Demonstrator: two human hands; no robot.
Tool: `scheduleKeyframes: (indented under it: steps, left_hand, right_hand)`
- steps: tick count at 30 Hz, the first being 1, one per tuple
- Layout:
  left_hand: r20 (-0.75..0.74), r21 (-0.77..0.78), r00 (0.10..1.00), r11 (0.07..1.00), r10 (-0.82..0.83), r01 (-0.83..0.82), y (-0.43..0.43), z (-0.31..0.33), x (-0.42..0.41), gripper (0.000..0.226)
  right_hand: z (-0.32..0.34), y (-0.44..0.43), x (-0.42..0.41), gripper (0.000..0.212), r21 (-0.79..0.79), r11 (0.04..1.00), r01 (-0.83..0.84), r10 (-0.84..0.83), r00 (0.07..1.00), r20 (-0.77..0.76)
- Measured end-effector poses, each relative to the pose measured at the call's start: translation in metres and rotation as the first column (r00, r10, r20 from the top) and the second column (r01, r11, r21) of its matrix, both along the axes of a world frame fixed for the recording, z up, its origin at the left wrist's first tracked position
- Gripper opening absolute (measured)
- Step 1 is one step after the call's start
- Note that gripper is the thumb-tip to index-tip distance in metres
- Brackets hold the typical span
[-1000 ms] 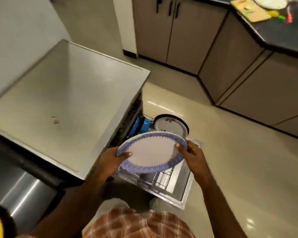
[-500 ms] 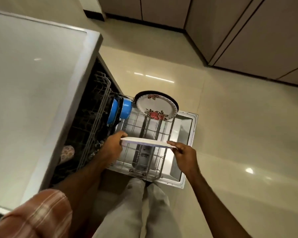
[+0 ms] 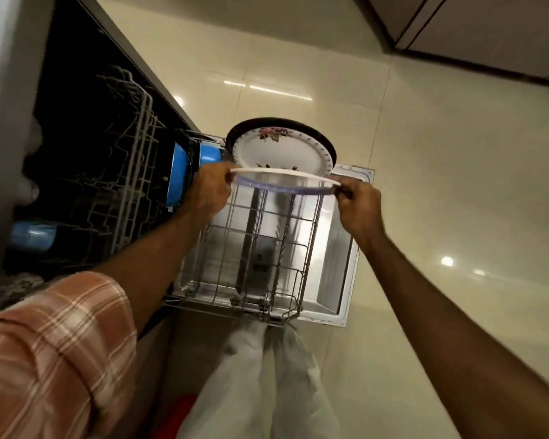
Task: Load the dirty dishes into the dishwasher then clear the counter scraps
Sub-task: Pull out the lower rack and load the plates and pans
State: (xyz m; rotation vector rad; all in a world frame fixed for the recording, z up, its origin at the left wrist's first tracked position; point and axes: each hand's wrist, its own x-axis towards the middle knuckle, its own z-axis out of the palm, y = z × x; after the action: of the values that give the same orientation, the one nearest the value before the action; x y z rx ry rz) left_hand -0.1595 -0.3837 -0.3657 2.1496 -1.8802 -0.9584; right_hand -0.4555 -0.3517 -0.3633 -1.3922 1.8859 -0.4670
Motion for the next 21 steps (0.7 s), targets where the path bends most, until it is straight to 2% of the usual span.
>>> scheduleKeyframes:
  steps: [5,9,17,21]
  left_hand:
    - [0.060,0.023,0.997,0.999,-0.038,0.037,-0.030,-0.027,0.003,0.032]
    - [0.116,0.119,0.992,0.993,-0.043,0.029,-0.043,-0.048,0.004,0.024]
    - [0.160,0.226,0.984,0.973,-0.079,0.041,-0.059,-0.084,0.010,0.022]
    - [0.187,0.260,0.982,0.965,-0.018,-0.032,-0.063,-0.092,0.009,0.024]
  right_hand:
    - [-0.017,-0.035,0.006,0.039,0.044,0.999,-0.002,0.001,1.000,0.013]
    - [-0.031,-0.046,0.012,0.042,0.110,0.993,0.037,-0.036,0.999,-0.011]
    - [-0.057,-0.048,0.021,0.032,0.229,0.968,0.100,-0.094,0.995,-0.037]
    - [-0.066,-0.052,0.028,0.033,0.270,0.959,0.083,-0.072,0.996,-0.050]
